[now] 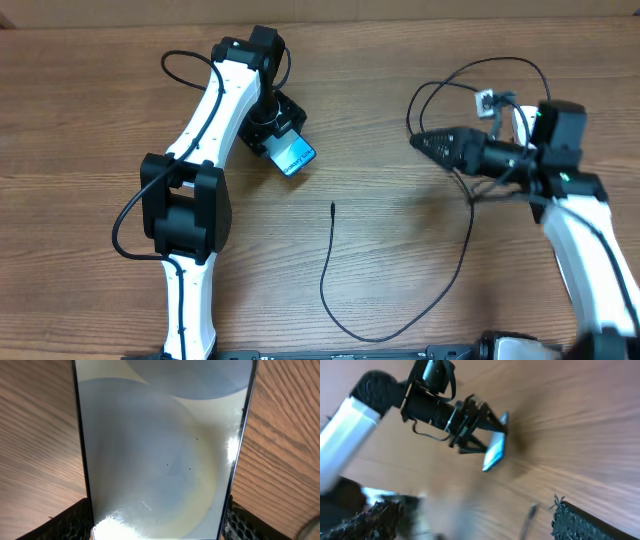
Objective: Plug charger to phone and switch on socket
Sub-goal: 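Raise the right gripper and swing it toward the phone, then bring the right gripper to the phone's bottom edge near left gripper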
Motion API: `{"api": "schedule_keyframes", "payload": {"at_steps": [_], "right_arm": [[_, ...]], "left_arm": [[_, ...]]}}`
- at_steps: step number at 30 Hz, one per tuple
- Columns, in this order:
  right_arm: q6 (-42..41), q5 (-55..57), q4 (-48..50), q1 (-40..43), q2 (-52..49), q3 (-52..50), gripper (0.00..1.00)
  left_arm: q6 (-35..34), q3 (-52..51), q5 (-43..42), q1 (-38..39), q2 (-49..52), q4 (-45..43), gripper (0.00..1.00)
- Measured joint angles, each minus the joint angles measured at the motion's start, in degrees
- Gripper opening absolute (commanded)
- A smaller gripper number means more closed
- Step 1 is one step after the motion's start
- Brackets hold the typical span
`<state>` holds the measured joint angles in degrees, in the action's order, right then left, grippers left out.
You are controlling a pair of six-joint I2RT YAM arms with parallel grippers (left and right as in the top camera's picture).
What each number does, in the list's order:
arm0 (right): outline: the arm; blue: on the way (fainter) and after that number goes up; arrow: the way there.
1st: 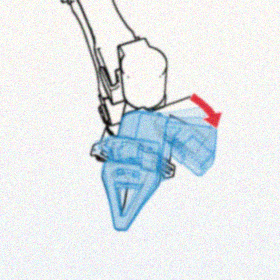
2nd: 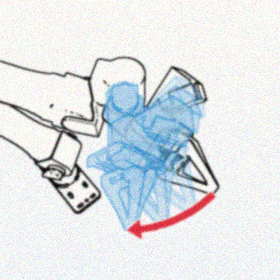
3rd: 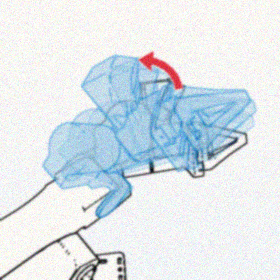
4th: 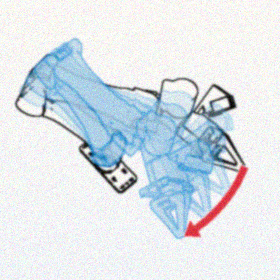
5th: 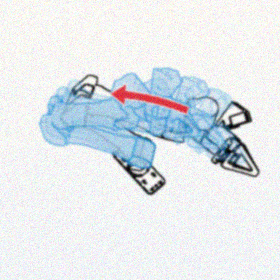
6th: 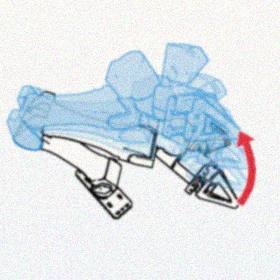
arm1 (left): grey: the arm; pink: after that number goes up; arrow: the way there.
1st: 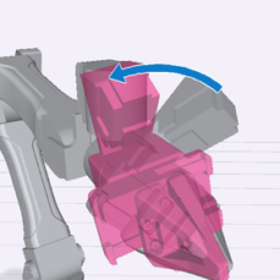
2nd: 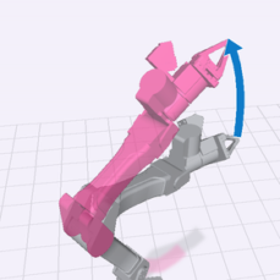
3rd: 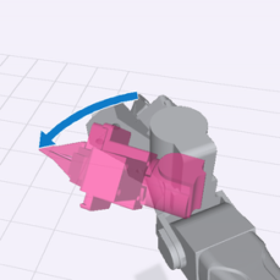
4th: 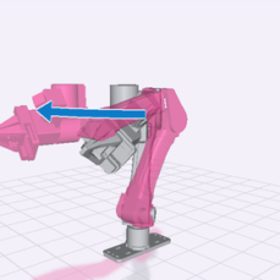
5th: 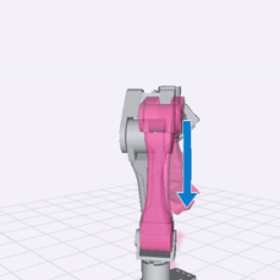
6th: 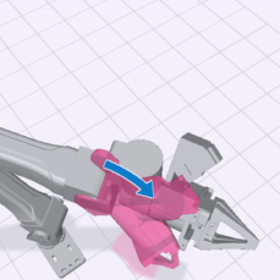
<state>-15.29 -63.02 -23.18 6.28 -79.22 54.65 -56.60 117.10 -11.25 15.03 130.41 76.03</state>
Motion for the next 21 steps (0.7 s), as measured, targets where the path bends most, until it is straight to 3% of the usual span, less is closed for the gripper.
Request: {"api": "schedule_keyframes", "payload": {"at_steps": [9,21], "right_arm": [[-11.5,-5.4,4.3,-3.9,-13.6,0.0,1.0],[-25.0,15.8,4.6,-16.3,-14.2,0.0,0.99]], "left_arm": [[-9.8,0.0,-3.6,0.2,0.0,0.3,0.04],[-25.6,0.0,-4.9,5.0,0.0,-0.2,0.04]]}}
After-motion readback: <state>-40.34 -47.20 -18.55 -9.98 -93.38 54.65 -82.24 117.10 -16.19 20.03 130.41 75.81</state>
